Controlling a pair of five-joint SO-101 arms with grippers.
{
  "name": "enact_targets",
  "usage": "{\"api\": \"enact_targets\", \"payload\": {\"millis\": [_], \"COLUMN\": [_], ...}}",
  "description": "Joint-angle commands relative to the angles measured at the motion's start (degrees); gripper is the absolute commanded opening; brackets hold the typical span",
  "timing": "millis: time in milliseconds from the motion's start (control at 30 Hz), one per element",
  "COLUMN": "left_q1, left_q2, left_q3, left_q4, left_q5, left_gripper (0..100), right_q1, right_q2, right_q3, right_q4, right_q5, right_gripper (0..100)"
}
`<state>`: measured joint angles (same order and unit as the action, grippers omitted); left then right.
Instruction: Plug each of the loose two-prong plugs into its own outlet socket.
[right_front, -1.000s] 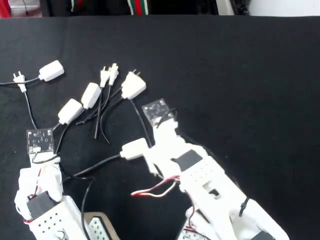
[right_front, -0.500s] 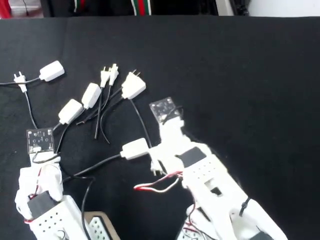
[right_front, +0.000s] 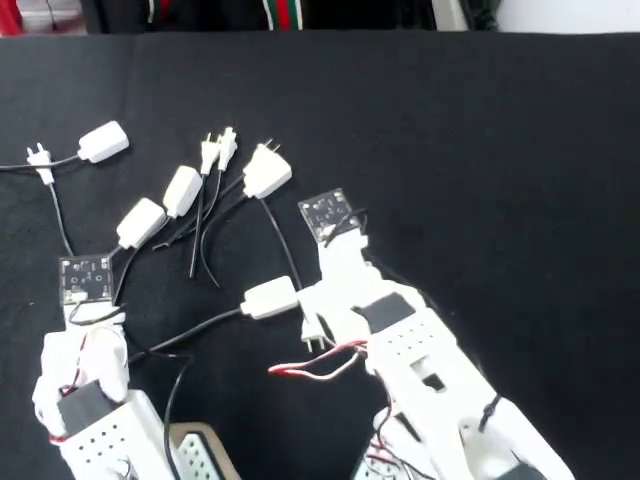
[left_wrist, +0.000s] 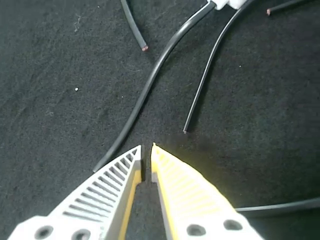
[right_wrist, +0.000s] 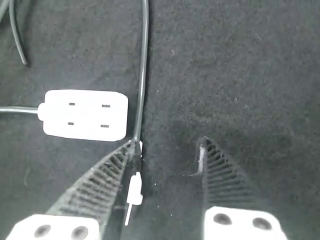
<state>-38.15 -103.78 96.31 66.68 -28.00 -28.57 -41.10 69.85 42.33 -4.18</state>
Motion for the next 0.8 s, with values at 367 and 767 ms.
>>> {"api": "enact_targets", "payload": {"millis": [367,767], "left_q1": [0.22,0.48], "left_q2": [-0.62,-0.62], "left_q3": [1.01,1.01], "left_q4": [0.79,1.05], "left_q5": [0.09,-0.79], "left_gripper": [5,5], "right_q1": [0.53,-1.49], "right_q2": [0.48,29.14], "right_q3": [-6.9,-28.0], "right_q4": [10.46,21.01], "right_q5": [2.11,-1.23], "right_gripper": [18.8,18.5]}}
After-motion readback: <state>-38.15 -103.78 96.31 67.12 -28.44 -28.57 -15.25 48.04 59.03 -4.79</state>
